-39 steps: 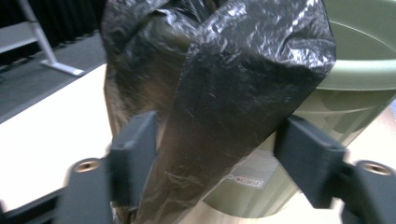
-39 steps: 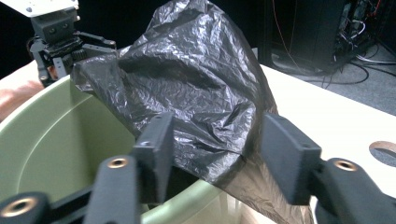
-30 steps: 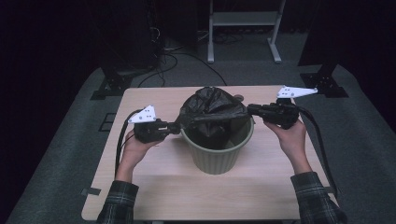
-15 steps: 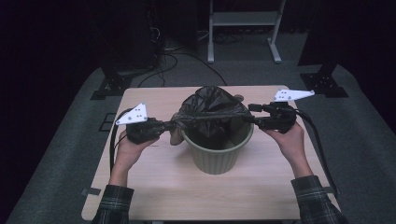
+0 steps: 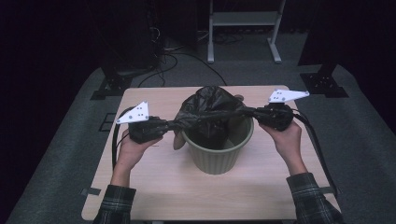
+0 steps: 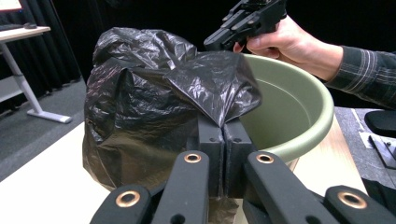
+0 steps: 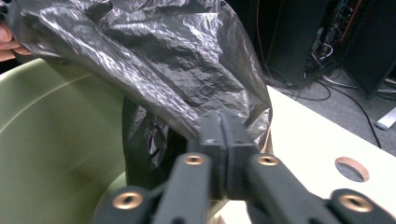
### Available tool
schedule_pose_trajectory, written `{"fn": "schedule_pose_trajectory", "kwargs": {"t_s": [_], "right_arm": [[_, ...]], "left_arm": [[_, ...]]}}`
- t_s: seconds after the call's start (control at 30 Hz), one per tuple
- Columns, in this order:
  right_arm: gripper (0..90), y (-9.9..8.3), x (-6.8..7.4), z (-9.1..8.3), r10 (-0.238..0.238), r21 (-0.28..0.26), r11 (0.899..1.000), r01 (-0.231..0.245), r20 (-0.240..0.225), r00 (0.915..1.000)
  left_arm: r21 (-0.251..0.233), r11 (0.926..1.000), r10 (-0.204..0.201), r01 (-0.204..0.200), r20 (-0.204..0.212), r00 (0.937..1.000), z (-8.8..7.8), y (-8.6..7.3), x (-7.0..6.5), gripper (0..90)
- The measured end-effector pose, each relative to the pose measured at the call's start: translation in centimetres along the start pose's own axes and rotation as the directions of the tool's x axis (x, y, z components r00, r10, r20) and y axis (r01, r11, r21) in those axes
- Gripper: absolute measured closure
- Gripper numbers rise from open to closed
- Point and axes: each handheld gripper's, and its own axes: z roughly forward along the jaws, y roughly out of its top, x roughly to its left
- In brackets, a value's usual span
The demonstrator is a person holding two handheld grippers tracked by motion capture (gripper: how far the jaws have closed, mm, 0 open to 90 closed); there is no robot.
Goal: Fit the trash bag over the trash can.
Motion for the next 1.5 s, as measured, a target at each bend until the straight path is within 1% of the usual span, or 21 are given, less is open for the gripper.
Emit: {"fn": "schedule_pose_trajectory", "kwargs": {"t_s": [0.13,0.17,0.33,0.37,0.4,0.53,0.63,0.77,0.83,0.97,1.1,1.2,1.3,1.37,1.43,1.5], "right_arm": [[90.0,0.0,0.1,-1.0,0.016,-0.016,1.000,-0.016,-0.027,0.9995],[90.0,0.0,0.2,-1.3,0.016,-0.024,1.000,-0.016,-0.032,0.9994],[90.0,-0.1,0.5,-3.0,0.028,-0.053,0.998,-0.030,-0.046,0.9986],[90.0,-0.2,0.6,-3.4,0.024,-0.060,0.998,-0.027,-0.049,0.9985],[90.0,-0.3,0.8,-3.7,0.027,-0.063,0.998,-0.031,-0.050,0.9984],[90.0,-1.2,1.6,-5.0,0.014,-0.073,0.997,-0.018,-0.056,0.9983],[90.0,-2.2,2.2,-5.7,0.019,-0.068,0.997,-0.023,-0.063,0.9978],[90.0,-3.4,2.9,-6.1,0.026,-0.064,0.997,-0.031,-0.078,0.9966],[90.0,-4.2,3.4,-6.5,0.030,-0.060,0.998,-0.036,-0.091,0.9954],[90.0,-5.7,4.1,-6.8,0.047,-0.046,0.998,-0.052,-0.107,0.9932],[90.0,-7.1,4.4,-6.7,0.068,-0.037,0.997,-0.072,-0.119,0.9906],[90.0,-8.0,4.6,-6.4,0.084,-0.018,0.996,-0.087,-0.130,0.9880],[90.0,-8.8,4.8,-6.0,0.094,0.010,0.996,-0.093,-0.129,0.9873],[90.0,-9.2,4.7,-6.0,0.102,0.019,0.995,-0.100,-0.129,0.9865],[90.0,-9.7,4.5,-5.9,0.111,0.021,0.994,-0.109,-0.125,0.9859],[90.0,-10.3,4.3,-5.7,0.123,0.036,0.992,-0.120,-0.121,0.9850]], "left_arm": [[-0.011,0.9999,-0.013,0.013,0.018,0.9998,0.0,-0.1,-0.4,88.4],[-0.013,0.9997,-0.018,0.018,0.030,0.9994,0.0,-0.1,-0.6,88.4],[0.006,1.0000,-0.007,0.007,0.045,0.9990,0.0,0.1,-1.6,88.3],[0.011,0.9999,-0.004,0.004,0.048,0.9988,0.0,0.1,-1.8,88.3],[0.008,1.0000,-0.005,0.005,0.050,0.9987,0.0,0.1,-2.0,88.3],[0.007,1.0000,-0.001,0.001,0.069,0.9976,-0.1,0.1,-2.7,88.3],[0.010,1.0000,-0.003,0.003,0.084,0.9964,0.0,-0.3,-3.5,88.1],[0.022,0.9997,-0.015,0.013,0.101,0.9948,0.1,-1.1,-4.2,88.2],[0.028,0.9993,-0.029,0.026,0.114,0.9930,0.0,-1.8,-4.7,88.2],[0.047,0.9978,-0.054,0.048,0.131,0.9899,0.1,-2.8,-5.0,88.2],[0.075,0.9950,-0.076,0.066,0.143,0.9867,0.5,-3.9,-5.4,87.9],[0.099,0.9913,-0.100,0.086,0.151,0.9834,0.8,-5.0,-5.5,87.9],[0.138,0.9857,-0.117,0.097,0.147,0.9822,1.2,-6.1,-5.6,87.9],[0.144,0.9833,-0.132,0.112,0.140,0.9813,1.3,-6.8,-5.4,87.8],[0.156,0.9792,-0.150,0.129,0.132,0.9798,1.4,-7.6,-5.0,87.8],[0.160,0.9760,-0.169,0.148,0.129,0.9772,1.5,-8.3,-4.7,87.8]]}}
